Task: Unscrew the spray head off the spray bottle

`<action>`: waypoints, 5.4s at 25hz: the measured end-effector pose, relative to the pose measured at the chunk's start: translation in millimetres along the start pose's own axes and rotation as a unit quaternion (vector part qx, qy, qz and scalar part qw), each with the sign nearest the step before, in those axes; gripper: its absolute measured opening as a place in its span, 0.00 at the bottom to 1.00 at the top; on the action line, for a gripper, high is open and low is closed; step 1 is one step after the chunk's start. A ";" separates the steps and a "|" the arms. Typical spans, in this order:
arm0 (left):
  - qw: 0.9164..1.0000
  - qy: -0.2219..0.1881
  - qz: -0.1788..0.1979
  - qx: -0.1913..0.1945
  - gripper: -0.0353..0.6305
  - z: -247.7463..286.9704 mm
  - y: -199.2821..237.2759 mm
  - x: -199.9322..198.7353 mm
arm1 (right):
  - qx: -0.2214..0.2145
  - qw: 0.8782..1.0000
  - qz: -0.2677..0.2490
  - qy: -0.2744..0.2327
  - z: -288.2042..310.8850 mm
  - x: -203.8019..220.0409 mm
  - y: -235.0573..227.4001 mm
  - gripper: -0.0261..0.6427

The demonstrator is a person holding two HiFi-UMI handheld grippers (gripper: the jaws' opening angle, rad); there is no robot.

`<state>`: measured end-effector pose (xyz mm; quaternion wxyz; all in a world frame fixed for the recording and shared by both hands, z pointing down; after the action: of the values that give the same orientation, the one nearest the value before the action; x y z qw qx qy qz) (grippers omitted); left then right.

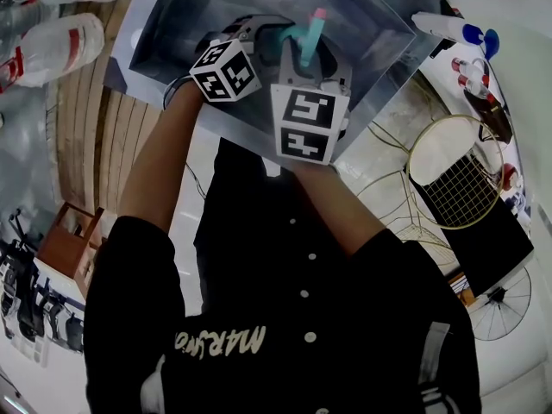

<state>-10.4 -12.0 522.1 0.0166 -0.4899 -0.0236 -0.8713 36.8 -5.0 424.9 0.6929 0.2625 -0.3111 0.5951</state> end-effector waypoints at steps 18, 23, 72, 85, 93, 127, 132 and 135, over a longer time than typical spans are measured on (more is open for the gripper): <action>0.998 -0.006 0.024 0.063 0.59 -2.2 10.4 0.6 | -0.380 0.871 -0.297 -0.088 6.7 -4.5 -11.2 0.28; 0.996 -0.007 0.034 0.079 0.59 -2.8 9.9 -0.5 | -0.459 0.803 -0.369 -0.090 5.5 -6.9 -13.1 0.28; 0.994 -0.021 0.047 0.097 0.59 0.5 9.2 0.3 | -0.485 0.768 -0.405 -0.102 2.7 -10.0 -12.0 0.28; 0.994 -0.019 0.048 0.096 0.59 0.0 7.7 0.9 | -0.436 0.813 -0.377 -0.081 2.8 -10.7 -13.2 0.34; 0.995 -0.017 0.048 0.091 0.59 -0.5 6.2 -0.3 | -0.307 0.932 -0.124 -0.148 -52.2 -16.7 -26.1 0.57; 0.998 -0.020 0.029 0.061 0.59 3.2 1.3 -0.6 | -0.129 0.966 -0.201 -0.103 -15.7 7.6 -10.7 0.33; 0.998 -0.021 0.026 0.060 0.59 2.8 2.8 -0.4 | -0.200 0.946 -0.224 -0.119 -9.6 2.8 -14.3 0.35; 0.998 -0.021 0.028 0.060 0.59 2.5 2.8 0.0 | -0.264 0.931 -0.228 -0.110 -7.1 0.3 -18.2 0.34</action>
<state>-8.2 -14.7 523.4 0.0695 -0.5069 -0.0628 -0.8569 55.6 -2.4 420.5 0.8158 0.1979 -0.4625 0.2852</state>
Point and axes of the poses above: the fingertips, and each gripper's own axes: z forward along the fingers, y to its left, x out of its underside, the point moved 6 cm from there along -z, backward along the fingers, and after that the axes turned 4 degrees about -y, right-handed, at the moved point
